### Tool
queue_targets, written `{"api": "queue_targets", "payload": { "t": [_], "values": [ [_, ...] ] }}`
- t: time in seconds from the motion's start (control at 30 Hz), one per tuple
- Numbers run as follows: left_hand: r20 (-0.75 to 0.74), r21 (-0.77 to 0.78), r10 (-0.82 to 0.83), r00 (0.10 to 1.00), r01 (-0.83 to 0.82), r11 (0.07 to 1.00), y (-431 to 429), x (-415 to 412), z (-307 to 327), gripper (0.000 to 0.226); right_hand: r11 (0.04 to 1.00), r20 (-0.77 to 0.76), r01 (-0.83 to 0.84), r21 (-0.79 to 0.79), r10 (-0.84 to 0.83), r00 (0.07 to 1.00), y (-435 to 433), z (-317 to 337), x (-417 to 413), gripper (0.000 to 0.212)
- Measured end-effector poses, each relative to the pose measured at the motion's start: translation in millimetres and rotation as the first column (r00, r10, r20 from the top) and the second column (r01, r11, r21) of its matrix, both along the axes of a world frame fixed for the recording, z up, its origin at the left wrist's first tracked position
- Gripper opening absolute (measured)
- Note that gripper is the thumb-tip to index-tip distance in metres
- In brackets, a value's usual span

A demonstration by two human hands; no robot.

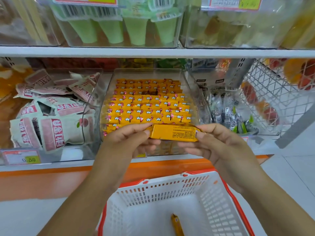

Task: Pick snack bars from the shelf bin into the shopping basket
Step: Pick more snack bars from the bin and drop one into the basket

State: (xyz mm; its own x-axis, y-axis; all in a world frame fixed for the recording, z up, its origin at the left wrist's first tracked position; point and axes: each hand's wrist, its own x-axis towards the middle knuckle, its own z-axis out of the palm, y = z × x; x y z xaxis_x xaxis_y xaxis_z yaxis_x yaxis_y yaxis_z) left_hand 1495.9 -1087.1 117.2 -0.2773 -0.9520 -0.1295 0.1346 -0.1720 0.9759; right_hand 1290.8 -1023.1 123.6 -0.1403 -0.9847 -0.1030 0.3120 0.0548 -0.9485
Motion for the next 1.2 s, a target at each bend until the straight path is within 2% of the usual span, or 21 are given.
{"api": "queue_targets", "payload": {
  "t": [0.17, 0.27, 0.37, 0.5, 0.57, 0.6, 0.67, 0.73, 0.77, 0.97, 1.03, 1.13, 1.2],
  "values": [
    [-0.074, 0.039, -0.082, 0.994, 0.085, 0.996, -3, -1, -3, 0.024, 1.0, 0.017, -0.003, -0.004, 0.003, 1.0, -1, 2, -6, 0.047],
    [-0.05, 0.015, -0.169, 0.984, 0.17, 0.985, -6, 4, -6, 0.04, 0.999, 0.048, -0.036, -0.004, 0.037, 0.998, 1, 1, -9, 0.054],
    [-0.018, -0.001, -0.184, 0.983, 0.184, 0.983, -7, 7, -5, 0.039, 1.0, 0.011, 0.003, -0.02, -0.002, 1.0, 1, 0, -10, 0.044],
    [0.073, -0.029, -0.107, 0.992, 0.109, 0.994, -6, 4, -6, 0.011, 0.994, -0.111, 0.105, -0.028, -0.107, 0.988, -2, -5, -8, 0.024],
    [0.109, -0.03, -0.057, 0.992, 0.061, 0.998, -4, -1, -6, 0.026, 0.993, -0.163, 0.113, -0.037, -0.118, 0.98, -2, -8, -7, 0.012],
    [0.109, -0.038, -0.029, 0.994, 0.034, 0.999, -4, -3, -5, 0.028, 0.992, -0.17, 0.117, -0.043, -0.123, 0.978, -3, -9, -6, 0.011],
    [0.103, -0.072, 0.023, 0.994, -0.015, 0.997, -3, -6, -4, 0.018, 0.991, -0.155, 0.122, -0.061, -0.13, 0.979, -3, -9, -4, 0.01],
    [0.101, -0.12, 0.057, 0.993, -0.045, 0.992, -1, -7, -4, 0.006, 0.987, -0.126, 0.135, -0.084, -0.145, 0.981, -3, -7, -1, 0.027],
    [0.095, -0.136, 0.069, 0.993, -0.056, 0.989, -1, -7, -3, 0.007, 0.986, -0.117, 0.142, -0.09, -0.152, 0.981, -3, -6, 0, 0.033],
    [0.052, -0.149, 0.057, 0.997, -0.049, 0.988, -2, -3, -3, 0.012, 0.981, -0.161, 0.129, -0.142, -0.151, 0.975, -1, -7, 2, 0.012],
    [0.036, -0.128, 0.052, 0.998, -0.047, 0.991, -3, -1, -4, 0.011, 0.986, -0.159, 0.102, -0.134, -0.123, 0.98, -1, -7, 1, 0.021],
    [0.016, -0.094, -0.011, 1.0, 0.013, 0.996, -3, 3, -1, 0.027, 0.995, -0.157, 0.031, -0.099, -0.046, 0.986, 0, -8, -3, 0.049],
    [0.043, -0.09, -0.036, 0.998, 0.04, 0.995, -4, 5, 0, 0.032, 0.996, -0.162, 0.028, -0.086, -0.041, 0.986, 0, -9, -4, 0.052]
  ]
}}
